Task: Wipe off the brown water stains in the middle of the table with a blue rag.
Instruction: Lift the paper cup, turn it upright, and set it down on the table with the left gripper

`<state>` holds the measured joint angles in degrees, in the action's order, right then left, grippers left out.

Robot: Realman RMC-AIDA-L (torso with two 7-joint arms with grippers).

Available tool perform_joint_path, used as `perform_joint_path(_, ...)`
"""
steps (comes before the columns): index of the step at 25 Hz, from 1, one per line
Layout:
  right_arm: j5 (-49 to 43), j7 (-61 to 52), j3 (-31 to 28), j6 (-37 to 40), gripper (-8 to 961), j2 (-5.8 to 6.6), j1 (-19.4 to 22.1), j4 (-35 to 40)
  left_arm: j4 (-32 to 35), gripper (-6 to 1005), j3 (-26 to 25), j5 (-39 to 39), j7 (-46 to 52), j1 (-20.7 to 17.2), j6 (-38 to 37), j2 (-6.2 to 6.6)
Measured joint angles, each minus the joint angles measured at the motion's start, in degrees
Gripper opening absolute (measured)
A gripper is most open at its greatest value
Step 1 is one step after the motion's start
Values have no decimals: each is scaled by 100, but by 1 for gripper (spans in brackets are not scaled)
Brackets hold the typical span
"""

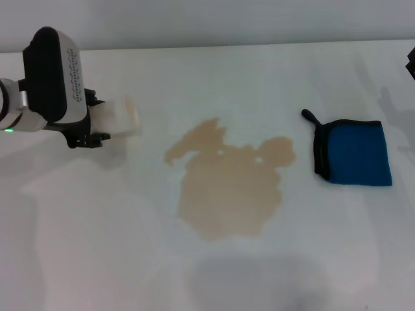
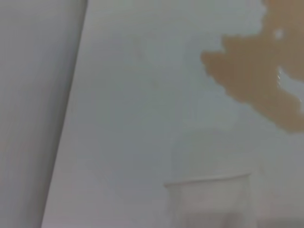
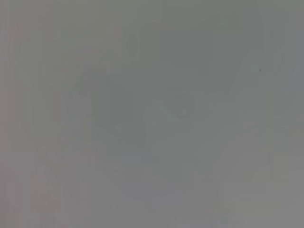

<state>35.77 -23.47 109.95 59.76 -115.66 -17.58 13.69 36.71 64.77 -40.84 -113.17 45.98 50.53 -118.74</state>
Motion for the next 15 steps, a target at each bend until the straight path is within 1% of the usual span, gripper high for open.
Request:
perform_joint_path(6,0,-6,0,2,865,0,-16,-13,34,613,-11,-614,0,-46,47,18)
perform_joint_path(9,0,-7,0,4,865,0,-24,-21,186,604,-16,-984,-6,-181,54,16)
perform_joint_path(11,0,-8,0,7,865,0,-25,-22,263,597,-17,-1308,-77,-281,32,5)
perform_joint_path(15,0,-7,0,10,865,0,-27,-25,252,594,-9,-2329,-352,-478,6,-3)
